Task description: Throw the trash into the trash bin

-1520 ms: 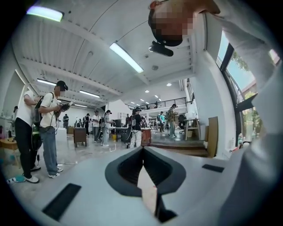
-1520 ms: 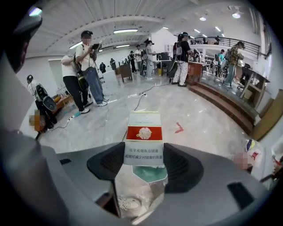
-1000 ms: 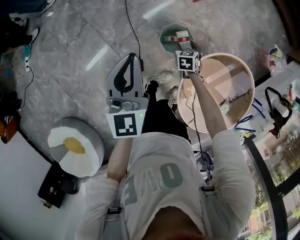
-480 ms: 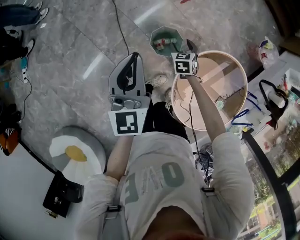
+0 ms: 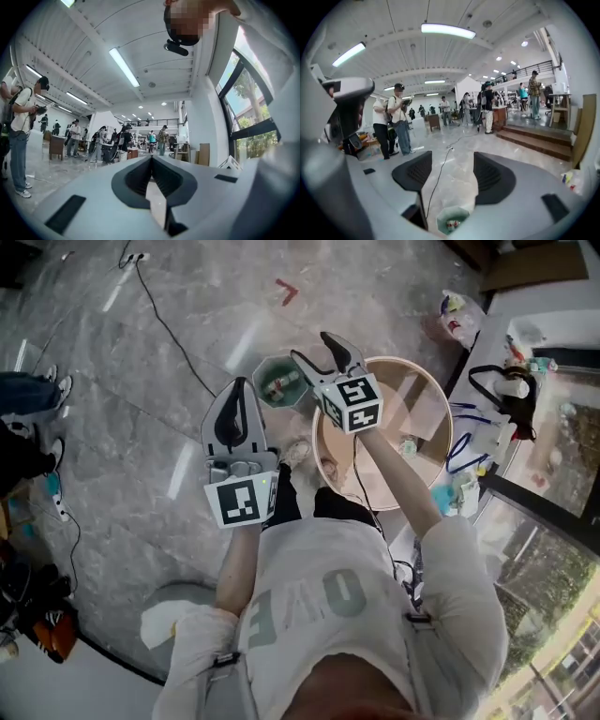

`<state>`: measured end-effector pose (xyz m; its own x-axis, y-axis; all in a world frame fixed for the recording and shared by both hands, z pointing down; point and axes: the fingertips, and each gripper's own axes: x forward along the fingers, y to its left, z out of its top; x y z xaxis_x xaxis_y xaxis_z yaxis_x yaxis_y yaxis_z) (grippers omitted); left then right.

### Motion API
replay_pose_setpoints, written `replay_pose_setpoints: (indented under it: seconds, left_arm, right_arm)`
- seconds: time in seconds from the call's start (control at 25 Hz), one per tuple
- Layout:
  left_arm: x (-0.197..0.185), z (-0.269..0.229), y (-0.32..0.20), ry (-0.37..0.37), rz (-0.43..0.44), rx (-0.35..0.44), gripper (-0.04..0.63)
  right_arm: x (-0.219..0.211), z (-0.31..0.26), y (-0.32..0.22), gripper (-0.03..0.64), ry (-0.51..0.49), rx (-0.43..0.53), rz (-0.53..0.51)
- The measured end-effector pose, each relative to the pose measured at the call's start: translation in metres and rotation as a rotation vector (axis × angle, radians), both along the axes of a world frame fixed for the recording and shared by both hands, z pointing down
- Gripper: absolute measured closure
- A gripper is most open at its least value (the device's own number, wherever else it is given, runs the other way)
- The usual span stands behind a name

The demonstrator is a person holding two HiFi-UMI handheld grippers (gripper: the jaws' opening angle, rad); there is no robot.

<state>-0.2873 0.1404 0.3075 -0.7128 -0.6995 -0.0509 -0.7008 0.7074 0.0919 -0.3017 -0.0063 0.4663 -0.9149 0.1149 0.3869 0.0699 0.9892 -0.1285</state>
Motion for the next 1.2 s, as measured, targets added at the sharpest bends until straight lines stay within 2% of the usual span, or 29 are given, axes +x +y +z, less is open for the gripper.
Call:
replay_pose_setpoints:
  seconds: [0.04, 0.12, 0.16, 0.28, 0.4, 0.52, 0.76, 1.0, 1.2]
  left_arm:
    - [0.005, -0.009, -0.009, -0.018, 0.031, 0.004, 0.584]
    - [0.011, -0.025, -0.027, -0.015, 0.090, 0.041, 0.584]
    - [0.014, -0.033, -0.038, 0.006, 0.120, 0.071, 0.584]
    - [0.037, -0.063, -0.077, 0.021, 0.229, 0.125, 0.584]
    - [0.083, -0.098, -0.130, -0.054, 0.403, 0.143, 0.584]
    - [0.138, -0.120, -0.183, -0.110, 0.592, 0.167, 0.584]
    - [0.236, -0.138, -0.245, -0.098, 0.867, 0.208, 0.584]
    - [0.306, -0.146, -0.267, -0.126, 1.029, 0.238, 0.584]
    - [0.341, -0.145, -0.272, -0.139, 1.097, 0.223, 0.584]
  right_arm:
    - [0.007, -0.025, -0.008, 0.358, -0.047, 0.006, 0.028]
    - [0.023, -0.070, -0.028, 0.575, -0.119, 0.028, 0.119]
    - [0.033, -0.091, -0.036, 0.598, -0.156, 0.031, 0.158]
    - [0.071, -0.152, -0.052, 0.603, -0.268, 0.017, 0.226]
    - [0.128, -0.200, -0.078, 0.603, -0.342, 0.073, 0.326]
    - [0.196, -0.224, -0.116, 0.603, -0.373, 0.130, 0.481]
    - [0.317, -0.244, -0.162, 0.603, -0.403, 0.180, 0.745]
    - [0.405, -0.263, -0.169, 0.603, -0.480, 0.176, 0.924]
    - [0.441, -0.274, -0.166, 0.603, -0.491, 0.212, 0.972]
